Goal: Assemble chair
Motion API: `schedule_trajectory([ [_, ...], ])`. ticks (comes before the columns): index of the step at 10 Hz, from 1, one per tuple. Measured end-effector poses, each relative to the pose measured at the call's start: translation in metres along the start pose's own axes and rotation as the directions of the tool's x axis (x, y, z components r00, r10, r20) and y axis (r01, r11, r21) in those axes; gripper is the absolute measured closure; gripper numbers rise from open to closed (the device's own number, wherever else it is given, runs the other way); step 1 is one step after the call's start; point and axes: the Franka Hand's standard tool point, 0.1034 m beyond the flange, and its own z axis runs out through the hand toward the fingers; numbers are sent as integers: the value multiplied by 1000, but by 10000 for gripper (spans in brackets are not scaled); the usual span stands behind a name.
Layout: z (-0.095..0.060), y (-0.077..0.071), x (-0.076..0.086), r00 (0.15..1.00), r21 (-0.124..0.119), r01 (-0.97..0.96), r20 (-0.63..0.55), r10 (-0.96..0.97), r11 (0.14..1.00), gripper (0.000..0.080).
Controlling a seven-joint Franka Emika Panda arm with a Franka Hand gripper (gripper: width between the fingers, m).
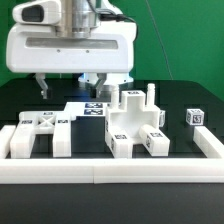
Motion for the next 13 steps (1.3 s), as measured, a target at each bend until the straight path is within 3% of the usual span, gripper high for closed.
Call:
schedule_trajectory([
  [1,-1,-1,2,1000,-3,3,-9,-3,1000,150],
  [3,1,8,4,995,-41,1,-103,-5,999,150],
  [8,16,34,-17,991,-56,101,-78,-106,993,150],
  [13,28,8,-20,991,-49,110,-75,-113,993,150],
])
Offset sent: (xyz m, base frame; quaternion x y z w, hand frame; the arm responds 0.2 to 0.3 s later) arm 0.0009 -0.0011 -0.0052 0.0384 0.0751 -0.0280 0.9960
